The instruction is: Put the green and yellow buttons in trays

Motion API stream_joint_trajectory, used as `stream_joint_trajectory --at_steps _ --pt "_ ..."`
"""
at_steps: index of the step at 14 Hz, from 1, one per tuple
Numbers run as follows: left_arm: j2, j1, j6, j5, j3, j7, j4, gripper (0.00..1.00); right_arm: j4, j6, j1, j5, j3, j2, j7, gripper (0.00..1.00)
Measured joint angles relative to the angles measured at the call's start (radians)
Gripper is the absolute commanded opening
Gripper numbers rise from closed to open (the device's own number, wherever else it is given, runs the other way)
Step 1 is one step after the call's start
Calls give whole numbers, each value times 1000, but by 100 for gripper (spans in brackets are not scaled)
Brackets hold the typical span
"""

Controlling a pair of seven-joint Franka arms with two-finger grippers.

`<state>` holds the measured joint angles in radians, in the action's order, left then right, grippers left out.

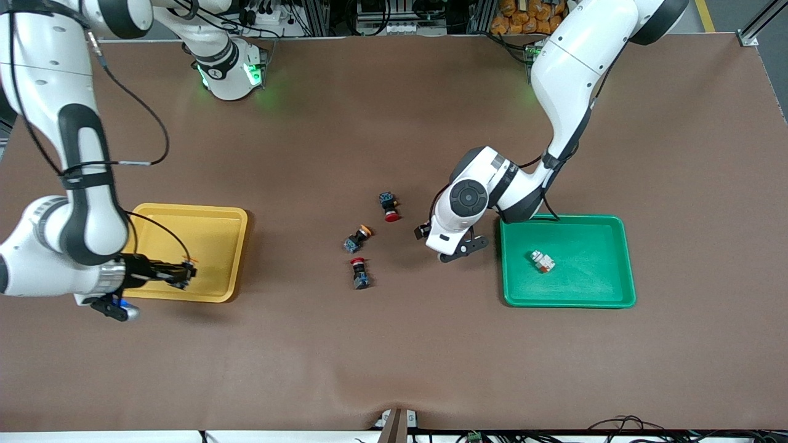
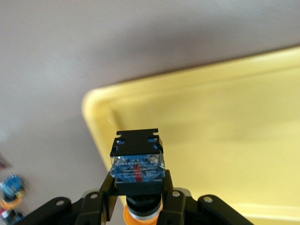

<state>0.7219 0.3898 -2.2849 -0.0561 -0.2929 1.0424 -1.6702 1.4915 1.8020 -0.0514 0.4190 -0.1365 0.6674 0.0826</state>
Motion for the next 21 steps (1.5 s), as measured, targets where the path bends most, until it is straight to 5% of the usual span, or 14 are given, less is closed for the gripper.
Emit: stream_joint_trajectory --at_steps 1,2,3,8,13,17,18,21 --pt "0 1 -7 0 0 1 -1 100 0 -25 -37 -21 0 0 44 32" --pt "0 1 -11 0 0 5 -2 100 0 -36 -71 -48 0 0 82 74" --pt "0 1 -15 0 0 11 -2 100 0 -41 -99 -70 0 0 111 100" --pt "5 3 -39 0 0 19 -22 100 -4 -77 -94 -85 29 -1 134 100" --pt "7 4 -51 0 -2 31 -29 98 -14 -91 22 -35 42 -1 65 100" --pt "7 7 -56 0 -2 39 -33 11 -13 -91 103 69 47 7 -125 100" --pt "7 7 -57 0 -3 39 -33 0 -13 -89 132 82 48 10 -195 100" --pt "3 4 -59 0 -2 39 -30 0 -13 -78 212 154 48 18 -361 100"
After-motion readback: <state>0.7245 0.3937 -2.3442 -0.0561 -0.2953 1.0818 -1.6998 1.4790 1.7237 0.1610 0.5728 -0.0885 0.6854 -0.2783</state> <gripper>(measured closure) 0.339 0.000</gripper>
